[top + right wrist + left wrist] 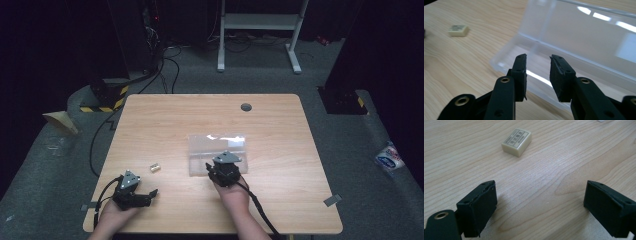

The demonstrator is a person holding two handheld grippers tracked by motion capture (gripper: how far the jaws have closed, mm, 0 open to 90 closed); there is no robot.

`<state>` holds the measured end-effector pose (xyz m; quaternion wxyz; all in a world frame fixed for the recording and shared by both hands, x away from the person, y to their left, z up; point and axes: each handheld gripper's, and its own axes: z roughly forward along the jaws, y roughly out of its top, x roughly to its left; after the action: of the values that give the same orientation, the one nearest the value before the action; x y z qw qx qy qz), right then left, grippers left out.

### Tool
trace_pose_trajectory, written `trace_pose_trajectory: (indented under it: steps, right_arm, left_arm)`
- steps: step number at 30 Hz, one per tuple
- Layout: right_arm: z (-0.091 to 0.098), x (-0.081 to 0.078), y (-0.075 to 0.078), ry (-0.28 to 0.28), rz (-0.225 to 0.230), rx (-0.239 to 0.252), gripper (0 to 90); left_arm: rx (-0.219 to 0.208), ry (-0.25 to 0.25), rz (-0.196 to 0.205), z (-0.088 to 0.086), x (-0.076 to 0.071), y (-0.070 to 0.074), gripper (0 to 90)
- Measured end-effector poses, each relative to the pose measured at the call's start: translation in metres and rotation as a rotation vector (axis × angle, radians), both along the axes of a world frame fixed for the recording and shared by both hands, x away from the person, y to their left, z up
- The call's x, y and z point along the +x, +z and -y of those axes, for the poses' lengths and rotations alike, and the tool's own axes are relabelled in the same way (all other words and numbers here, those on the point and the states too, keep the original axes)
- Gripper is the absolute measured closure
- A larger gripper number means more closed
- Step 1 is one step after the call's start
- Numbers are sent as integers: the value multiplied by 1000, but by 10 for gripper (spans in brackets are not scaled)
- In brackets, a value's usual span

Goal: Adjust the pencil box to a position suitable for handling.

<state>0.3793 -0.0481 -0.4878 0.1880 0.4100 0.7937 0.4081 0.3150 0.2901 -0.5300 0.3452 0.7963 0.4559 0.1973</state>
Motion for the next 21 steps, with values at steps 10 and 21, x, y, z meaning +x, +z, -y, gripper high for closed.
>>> trace_pose_trajectory:
  steps: [10, 21]
  right_arm:
    - [82, 0, -5, -164, 11, -11, 606]
    - [103, 0, -16, -197, -62, -8, 680]
  left_arm:
    - [0, -6, 1, 0, 0, 0, 124]
    - [-2, -3, 5, 1, 0, 0, 134]
